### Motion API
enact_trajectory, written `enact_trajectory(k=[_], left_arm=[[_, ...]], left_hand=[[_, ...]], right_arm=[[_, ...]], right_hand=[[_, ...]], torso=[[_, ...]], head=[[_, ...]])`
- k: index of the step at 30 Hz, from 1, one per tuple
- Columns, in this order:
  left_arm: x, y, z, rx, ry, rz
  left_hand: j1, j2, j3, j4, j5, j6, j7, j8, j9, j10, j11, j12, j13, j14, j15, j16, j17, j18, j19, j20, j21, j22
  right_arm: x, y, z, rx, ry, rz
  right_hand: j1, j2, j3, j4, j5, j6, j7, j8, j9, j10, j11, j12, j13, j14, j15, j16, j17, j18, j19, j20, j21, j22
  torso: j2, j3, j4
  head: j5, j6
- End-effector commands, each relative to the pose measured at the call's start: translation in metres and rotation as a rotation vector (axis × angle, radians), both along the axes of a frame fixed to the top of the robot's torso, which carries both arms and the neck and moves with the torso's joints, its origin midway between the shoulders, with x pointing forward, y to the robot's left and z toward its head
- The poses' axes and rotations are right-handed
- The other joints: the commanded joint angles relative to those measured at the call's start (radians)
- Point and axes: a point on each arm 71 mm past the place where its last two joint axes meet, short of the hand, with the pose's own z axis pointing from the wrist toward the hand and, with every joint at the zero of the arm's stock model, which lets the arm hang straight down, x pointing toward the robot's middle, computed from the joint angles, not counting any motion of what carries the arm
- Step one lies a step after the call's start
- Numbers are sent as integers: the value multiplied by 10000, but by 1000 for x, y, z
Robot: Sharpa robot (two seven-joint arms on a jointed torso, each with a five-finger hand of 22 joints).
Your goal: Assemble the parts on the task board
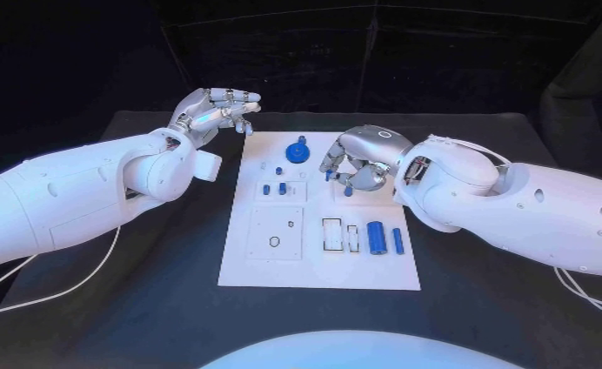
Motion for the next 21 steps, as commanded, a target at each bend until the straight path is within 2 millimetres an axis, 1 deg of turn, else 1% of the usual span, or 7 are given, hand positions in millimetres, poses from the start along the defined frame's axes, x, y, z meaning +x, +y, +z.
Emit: enact_trajectory(k=[1, 3, 4, 7, 9, 18, 21], left_arm=[[1, -3, 2, -104, -107, -55], [1, -4, 2, -112, -111, -75], [1, -4, 2, -111, -110, -76], [2, -5, 2, -93, -99, -56], [2, -5, 2, -87, -101, -48], [5, -9, 3, -82, -137, -59], [5, -11, 3, -86, -138, -78]], left_hand=[[125, -11, -26, -56, -42, 64, 12, 49, 9, -80, -2, 34, 0, -46, 12, 54, -19, 61, 41, -2, -33, -14], [125, -11, -26, -56, -42, 64, 12, 49, 9, -80, -2, 34, 0, -46, 12, 54, -19, 61, 41, -2, -33, -14], [125, -11, -26, -56, -42, 64, 12, 49, 9, -80, -2, 34, 0, -46, 12, 54, -19, 61, 41, -2, -33, -14], [134, -7, -28, -63, -41, 57, 16, 50, 8, -95, 1, 37, -2, -50, 13, 56, -23, 61, 42, -2, -35, -15], [164, 21, -20, -78, -36, 56, 19, 58, 8, -111, 4, 48, -3, -57, 14, 62, -32, 60, 43, -3, -37, -16], [164, 21, -20, -78, -36, 56, 19, 58, 8, -111, 4, 48, -3, -57, 14, 62, -32, 60, 43, -3, -37, -16], [164, 21, -20, -78, -36, 56, 19, 58, 8, -111, 4, 48, -3, -57, 14, 62, -32, 60, 43, -3, -37, -16]], right_arm=[[-6, 16, 5, 173, -549, 704], [-9, 25, 6, 184, -640, 992], [-10, 29, 6, 181, -655, 1104], [-12, 38, 1, 148, -580, 1353], [-14, 43, -5, 123, -453, 1464], [-18, 56, -38, -32, 67, 1658], [-19, 60, -45, -83, 140, 1718]], right_hand=[[-77, 4, 46, -5, -42, 50, 14, -23, 3, 25, 33, -66, -5, 291, -49, 59, -15, -24, 57, 6, 36, 16], [-79, 4, 50, -6, -42, 48, 15, -24, 3, 23, 33, -67, -6, 293, -49, 67, -3, -25, 59, 5, 40, 22], [-79, 4, 50, -6, -42, 48, 15, -24, 3, 23, 33, -67, -6, 293, -49, 68, -2, -26, 60, 5, 40, 23], [-79, 3, 64, -16, -38, 45, 16, -29, 2, 16, 35, -68, -7, 295, -48, 73, 3, -25, 57, 4, 39, 20], [-79, 3, 65, -16, -38, 44, 16, -30, 2, 15, 35, -68, -7, 295, -48, 73, 4, -24, 57, 4, 39, 19], [-94, -13, 99, -42, -22, 26, 29, -50, -2, -12, 46, -73, -9, 297, -41, 87, 17, -23, 55, -3, 43, 24], [-94, -13, 99, -42, -22, 26, 29, -50, -2, -12, 46, -73, -9, 297, -41, 87, 17, -23, 55, -3, 43, 24]], torso=[[2, -11, -6], [7, -9, -6], [9, 3, -11], [1, -9, -20], [-3, -13, -31], [11, 2, -4], [15, 5, 1]], head=[[160, -15], [250, -65], [275, -77], [426, -186], [525, -224], [900, -373], [986, -415]])
